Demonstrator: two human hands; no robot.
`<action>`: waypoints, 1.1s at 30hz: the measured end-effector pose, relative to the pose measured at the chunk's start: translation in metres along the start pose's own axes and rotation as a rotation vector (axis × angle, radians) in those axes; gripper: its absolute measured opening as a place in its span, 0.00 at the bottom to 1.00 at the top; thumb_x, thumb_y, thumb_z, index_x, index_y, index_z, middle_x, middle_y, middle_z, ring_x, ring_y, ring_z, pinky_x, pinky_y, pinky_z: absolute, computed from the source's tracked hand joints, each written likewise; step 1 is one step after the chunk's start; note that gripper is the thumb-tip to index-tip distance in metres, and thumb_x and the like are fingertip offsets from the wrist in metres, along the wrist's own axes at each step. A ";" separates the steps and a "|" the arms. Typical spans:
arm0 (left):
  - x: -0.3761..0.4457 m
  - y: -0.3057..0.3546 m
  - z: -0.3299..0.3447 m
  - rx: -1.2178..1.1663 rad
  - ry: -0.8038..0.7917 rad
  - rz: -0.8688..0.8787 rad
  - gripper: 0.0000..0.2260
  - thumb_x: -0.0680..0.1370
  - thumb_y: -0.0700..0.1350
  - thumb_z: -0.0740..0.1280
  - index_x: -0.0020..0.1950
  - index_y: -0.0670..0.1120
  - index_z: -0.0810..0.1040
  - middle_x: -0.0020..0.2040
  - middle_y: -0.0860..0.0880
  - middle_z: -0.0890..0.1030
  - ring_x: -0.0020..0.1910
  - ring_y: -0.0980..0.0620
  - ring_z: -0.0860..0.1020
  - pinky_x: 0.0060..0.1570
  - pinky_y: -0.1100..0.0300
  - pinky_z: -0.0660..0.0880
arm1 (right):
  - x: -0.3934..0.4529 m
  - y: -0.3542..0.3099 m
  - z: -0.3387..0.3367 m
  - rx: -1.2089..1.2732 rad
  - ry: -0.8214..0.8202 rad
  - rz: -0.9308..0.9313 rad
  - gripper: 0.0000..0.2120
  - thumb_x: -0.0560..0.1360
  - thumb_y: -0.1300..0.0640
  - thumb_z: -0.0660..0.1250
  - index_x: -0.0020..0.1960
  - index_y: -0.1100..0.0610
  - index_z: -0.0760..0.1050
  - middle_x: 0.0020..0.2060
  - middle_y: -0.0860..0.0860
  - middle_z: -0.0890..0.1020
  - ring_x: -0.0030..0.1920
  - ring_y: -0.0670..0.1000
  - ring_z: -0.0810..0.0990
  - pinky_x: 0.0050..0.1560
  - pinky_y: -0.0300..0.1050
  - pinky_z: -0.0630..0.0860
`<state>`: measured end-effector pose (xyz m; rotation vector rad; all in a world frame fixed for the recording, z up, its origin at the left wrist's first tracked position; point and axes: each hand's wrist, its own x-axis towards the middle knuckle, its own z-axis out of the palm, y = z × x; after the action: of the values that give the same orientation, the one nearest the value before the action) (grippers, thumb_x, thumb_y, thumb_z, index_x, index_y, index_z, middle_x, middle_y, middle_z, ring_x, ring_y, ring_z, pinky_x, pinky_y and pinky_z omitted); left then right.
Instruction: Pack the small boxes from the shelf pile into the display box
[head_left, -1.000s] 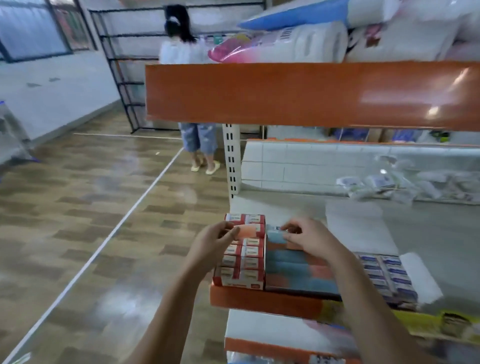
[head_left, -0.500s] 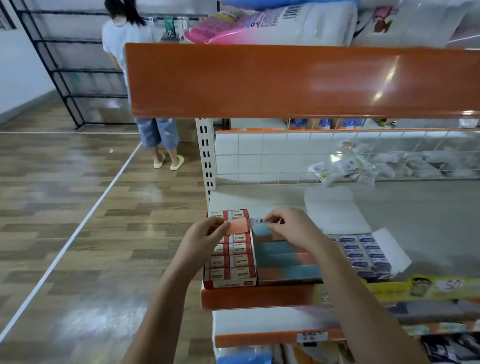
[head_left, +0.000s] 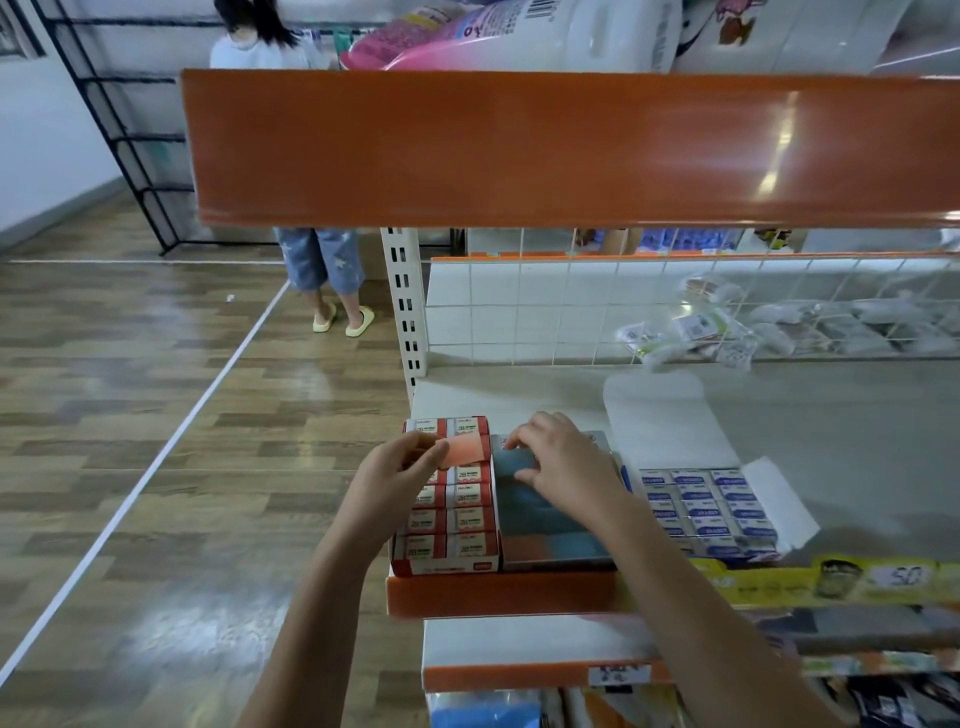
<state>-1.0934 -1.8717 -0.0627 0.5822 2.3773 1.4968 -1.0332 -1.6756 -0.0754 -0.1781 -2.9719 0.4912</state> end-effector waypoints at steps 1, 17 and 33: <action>0.000 0.000 0.001 -0.003 0.000 -0.003 0.09 0.78 0.49 0.63 0.55 0.48 0.78 0.45 0.52 0.81 0.44 0.57 0.78 0.40 0.67 0.71 | 0.000 0.000 0.001 -0.013 0.003 -0.015 0.17 0.73 0.52 0.68 0.62 0.48 0.72 0.56 0.44 0.72 0.59 0.45 0.68 0.57 0.40 0.66; 0.001 0.005 0.011 0.043 -0.020 0.012 0.07 0.78 0.49 0.63 0.54 0.51 0.78 0.43 0.54 0.81 0.41 0.57 0.78 0.38 0.67 0.73 | -0.008 0.009 0.004 -0.008 0.071 -0.032 0.15 0.73 0.48 0.68 0.59 0.47 0.76 0.54 0.44 0.74 0.57 0.45 0.68 0.52 0.36 0.61; 0.007 0.023 0.060 0.596 -0.017 0.232 0.08 0.77 0.51 0.65 0.54 0.52 0.80 0.50 0.54 0.78 0.49 0.57 0.68 0.44 0.62 0.64 | -0.023 0.037 -0.022 0.078 0.105 0.038 0.15 0.75 0.51 0.67 0.61 0.51 0.76 0.56 0.47 0.76 0.61 0.47 0.69 0.63 0.39 0.63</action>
<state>-1.0694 -1.8117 -0.0682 1.0201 2.8163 0.8196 -1.0039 -1.6366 -0.0690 -0.2445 -2.8462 0.5818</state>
